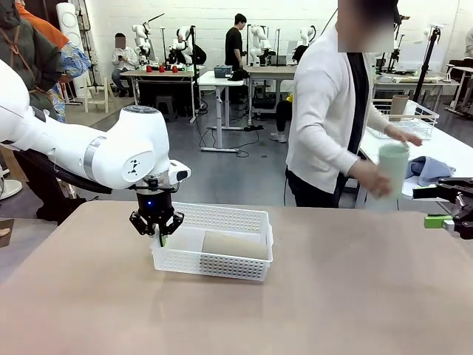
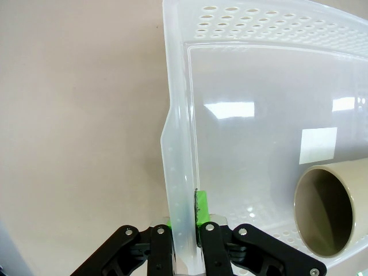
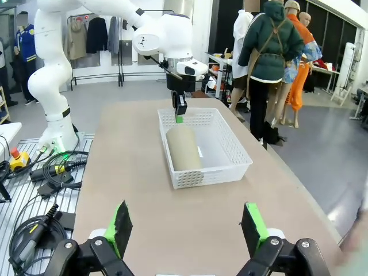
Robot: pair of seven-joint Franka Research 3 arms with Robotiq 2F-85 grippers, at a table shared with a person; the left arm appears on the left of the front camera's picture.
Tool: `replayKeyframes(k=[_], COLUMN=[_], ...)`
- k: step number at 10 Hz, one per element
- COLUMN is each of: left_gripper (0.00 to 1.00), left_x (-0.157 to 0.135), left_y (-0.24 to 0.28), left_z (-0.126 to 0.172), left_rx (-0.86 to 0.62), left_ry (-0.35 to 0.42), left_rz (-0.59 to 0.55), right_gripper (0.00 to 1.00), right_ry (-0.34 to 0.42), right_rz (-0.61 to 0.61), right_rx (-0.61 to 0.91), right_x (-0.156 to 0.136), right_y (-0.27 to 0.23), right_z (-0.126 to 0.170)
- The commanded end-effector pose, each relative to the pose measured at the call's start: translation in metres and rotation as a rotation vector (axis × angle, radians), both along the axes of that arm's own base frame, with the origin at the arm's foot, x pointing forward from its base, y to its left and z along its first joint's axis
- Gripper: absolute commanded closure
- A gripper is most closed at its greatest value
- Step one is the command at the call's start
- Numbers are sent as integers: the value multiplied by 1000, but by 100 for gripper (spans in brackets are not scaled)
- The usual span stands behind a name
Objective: Clean and organize the cups into the basket.
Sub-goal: Pick up the Reusable plastic cup from the right side of the table and stack it inside the Organizing basket in the center of the table.
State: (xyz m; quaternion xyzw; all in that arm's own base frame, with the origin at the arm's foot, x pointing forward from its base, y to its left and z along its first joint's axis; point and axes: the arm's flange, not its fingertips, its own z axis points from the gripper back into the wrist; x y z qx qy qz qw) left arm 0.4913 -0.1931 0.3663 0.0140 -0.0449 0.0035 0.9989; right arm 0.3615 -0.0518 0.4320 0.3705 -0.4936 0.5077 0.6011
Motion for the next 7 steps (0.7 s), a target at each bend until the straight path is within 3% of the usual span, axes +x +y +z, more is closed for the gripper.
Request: replayKeyframes(k=[1, 7], left_gripper=[100, 100], left_x=[1, 1], left_y=[-1, -1], left_z=[2, 2], left_rx=[-1, -1], left_ry=[-5, -5], left_rz=[0, 0], right_gripper=[0, 0], right_ry=[10, 10], right_rz=[-4, -4], right_rx=[-1, -1], right_x=[3, 3], right_y=[0, 0], right_z=[2, 2])
